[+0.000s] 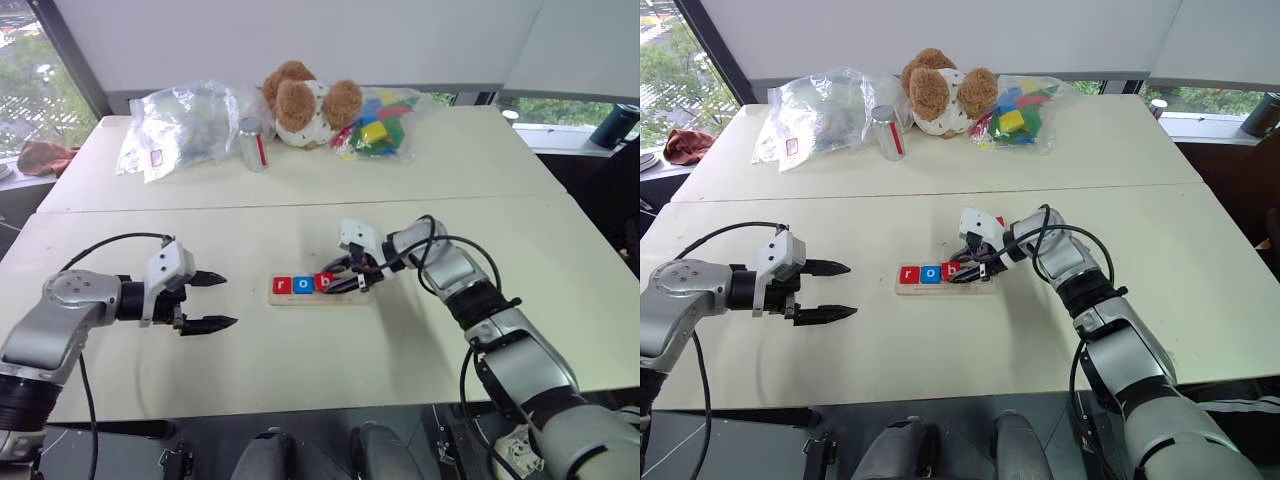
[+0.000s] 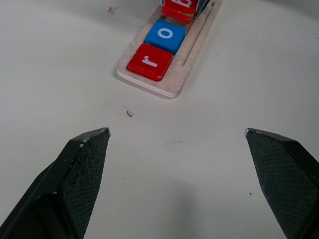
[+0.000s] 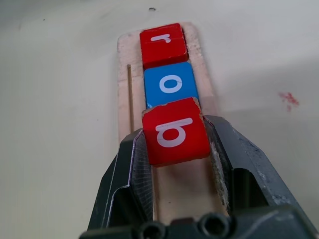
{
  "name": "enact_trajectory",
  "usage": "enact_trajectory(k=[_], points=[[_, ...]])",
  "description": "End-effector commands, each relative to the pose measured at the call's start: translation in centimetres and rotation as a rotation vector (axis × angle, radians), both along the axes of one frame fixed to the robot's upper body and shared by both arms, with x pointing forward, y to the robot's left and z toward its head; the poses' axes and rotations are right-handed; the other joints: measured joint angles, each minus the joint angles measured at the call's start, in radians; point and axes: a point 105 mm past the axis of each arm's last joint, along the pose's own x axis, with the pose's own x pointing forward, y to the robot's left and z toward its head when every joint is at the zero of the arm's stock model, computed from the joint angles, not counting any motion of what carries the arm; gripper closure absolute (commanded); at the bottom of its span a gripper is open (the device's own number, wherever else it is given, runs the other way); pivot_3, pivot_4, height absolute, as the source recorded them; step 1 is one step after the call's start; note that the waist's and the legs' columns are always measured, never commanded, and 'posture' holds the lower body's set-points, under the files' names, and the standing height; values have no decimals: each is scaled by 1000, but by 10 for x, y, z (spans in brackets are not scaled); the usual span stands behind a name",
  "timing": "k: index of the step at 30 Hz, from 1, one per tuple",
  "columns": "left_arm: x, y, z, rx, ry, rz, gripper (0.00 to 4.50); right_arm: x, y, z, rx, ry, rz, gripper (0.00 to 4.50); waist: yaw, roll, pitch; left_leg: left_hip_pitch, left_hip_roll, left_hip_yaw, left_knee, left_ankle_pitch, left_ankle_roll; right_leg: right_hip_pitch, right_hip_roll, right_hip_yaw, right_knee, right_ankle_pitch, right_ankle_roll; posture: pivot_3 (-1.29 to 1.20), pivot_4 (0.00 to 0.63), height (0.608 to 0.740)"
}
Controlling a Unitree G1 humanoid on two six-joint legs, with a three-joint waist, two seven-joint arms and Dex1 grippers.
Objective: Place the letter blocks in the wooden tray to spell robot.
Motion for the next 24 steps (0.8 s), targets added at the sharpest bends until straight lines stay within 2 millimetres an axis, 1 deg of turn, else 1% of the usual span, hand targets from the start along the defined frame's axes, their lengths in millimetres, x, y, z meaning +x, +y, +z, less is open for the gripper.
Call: enact_trajectory(k=[1, 2, 4, 5, 8, 9, 13, 19, 21, 24], points=[[3, 0, 11, -13, -43, 6, 0, 0, 3, 6, 17, -28, 15, 3329, 0, 0, 0, 0, 0, 0, 0, 0, 0, 0, 0, 0, 0, 0, 0, 0, 150, 740], [3, -1, 11, -14, -44, 7, 0, 0, 3, 6, 17, -31, 12, 3329, 0, 0, 0, 0, 0, 0, 0, 0, 0, 0, 0, 0, 0, 0, 0, 0, 150, 740], [4, -1, 12, -14, -46, 8, 0, 2, 4, 6, 20, -38, 3, 2300, 0, 0, 0, 0, 0, 0, 0, 0, 0, 0, 0, 0, 0, 0, 0, 0, 150, 740], [4, -1, 12, -14, -47, 8, 0, 3, 4, 7, 22, -37, 2, 1885, 0, 0, 0, 0, 0, 0, 0, 0, 0, 0, 0, 0, 0, 0, 0, 0, 150, 740], [4, -1, 12, -15, -50, 10, 0, 4, 5, 9, 26, -43, -2, 316, 0, 0, 0, 0, 0, 0, 0, 0, 0, 0, 0, 0, 0, 0, 0, 0, 150, 740], [5, -1, 12, -15, -50, 11, 0, 4, 5, 9, 26, -44, -2, 61, 0, 0, 0, 0, 0, 0, 0, 0, 0, 0, 0, 0, 0, 0, 0, 0, 150, 740], [5, -2, 12, -17, -50, 10, 0, 5, 6, 12, 35, -49, -6, 61, 0, 0, 0, 0, 0, 0, 0, 0, -1, 0, 0, 0, 0, 0, 0, 0, 150, 740], [4, -2, 12, -19, -43, 9, 0, 4, 7, 26, 70, -61, 5, 61, 0, 0, 0, 0, 0, 0, 0, 0, -1, 0, 0, 0, 0, 0, 0, 0, 150, 740], [5, -3, 12, -20, -42, 9, 0, 6, 7, 30, 79, -85, -4, 61, 0, 0, 0, 0, 0, 0, 0, 0, -1, 0, 0, 0, 0, 0, 0, 0, 150, 740], [6, -4, 13, -24, -42, 6, 0, 14, 7, 30, 80, -112, -32, 61, 0, 0, 0, 0, 0, 0, 0, 0, -1, 0, 0, 0, 1, 0, 0, 0, 150, 740]])
